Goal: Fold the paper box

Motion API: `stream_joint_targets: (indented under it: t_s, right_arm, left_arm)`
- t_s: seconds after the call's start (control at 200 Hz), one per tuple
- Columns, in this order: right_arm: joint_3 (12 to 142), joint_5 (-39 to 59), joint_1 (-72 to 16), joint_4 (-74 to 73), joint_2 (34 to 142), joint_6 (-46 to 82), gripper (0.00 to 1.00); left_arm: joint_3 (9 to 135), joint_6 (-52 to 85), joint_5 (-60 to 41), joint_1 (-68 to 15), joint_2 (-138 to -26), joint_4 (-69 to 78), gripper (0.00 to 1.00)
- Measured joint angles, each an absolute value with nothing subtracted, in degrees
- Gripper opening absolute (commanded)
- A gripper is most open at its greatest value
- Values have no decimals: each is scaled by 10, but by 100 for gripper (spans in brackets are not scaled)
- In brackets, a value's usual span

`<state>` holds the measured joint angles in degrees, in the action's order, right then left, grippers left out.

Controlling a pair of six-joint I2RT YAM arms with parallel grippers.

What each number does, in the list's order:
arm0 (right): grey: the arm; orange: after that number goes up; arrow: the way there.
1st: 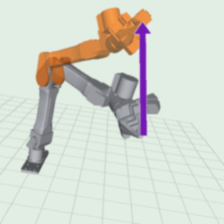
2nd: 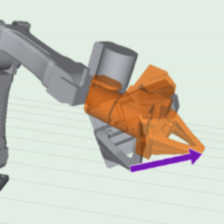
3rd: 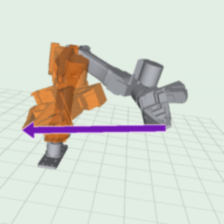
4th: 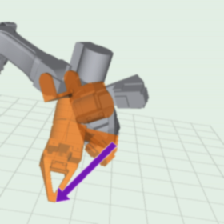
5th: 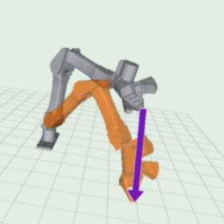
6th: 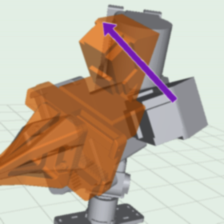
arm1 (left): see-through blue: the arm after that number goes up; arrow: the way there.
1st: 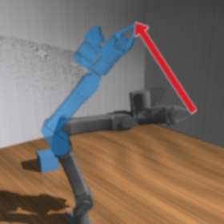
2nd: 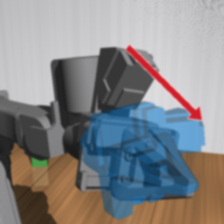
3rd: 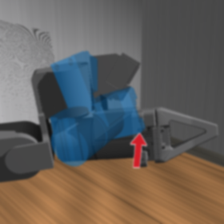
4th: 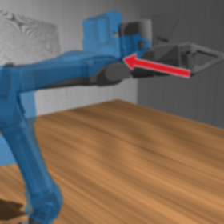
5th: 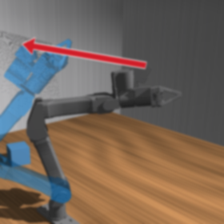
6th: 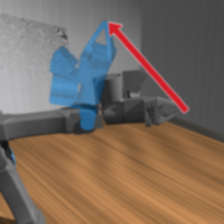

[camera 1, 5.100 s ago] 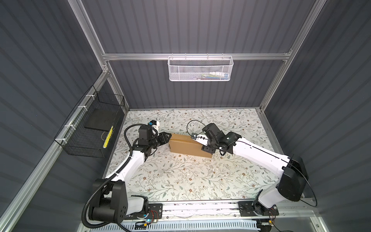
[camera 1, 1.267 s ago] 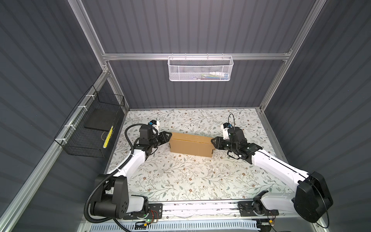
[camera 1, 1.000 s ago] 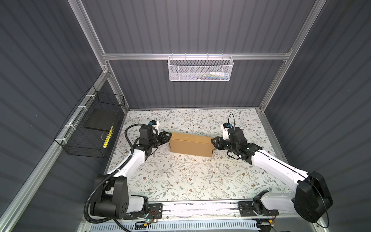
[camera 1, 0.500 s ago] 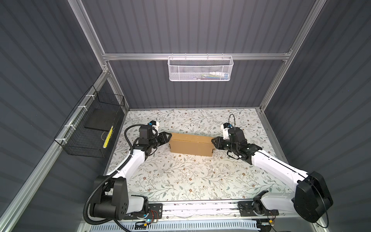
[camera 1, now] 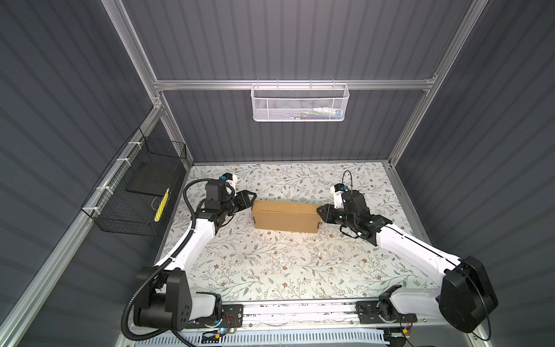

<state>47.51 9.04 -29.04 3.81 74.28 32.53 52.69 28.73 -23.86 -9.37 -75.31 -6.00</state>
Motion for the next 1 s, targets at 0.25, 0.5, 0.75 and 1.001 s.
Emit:
stream_joint_targets:
  t_s: [0.25,0.5,0.75,1.001]
  right_arm:
    - [475,91,-290,38,743,325,24]
    - [475,93,-288,34,745,325,23]
    - [475,93,-288,32,746,325,23]
    - [475,93,-288,32,746,324,22]
  left_arm:
    - [527,276,-246,-93,-748,-86,43]
    - [527,267,-252,-93,-748,-108,42]
    - [526,261,-252,-93,-749,-114,40]
    - [510,261,-251,-93,-759,-114,37]
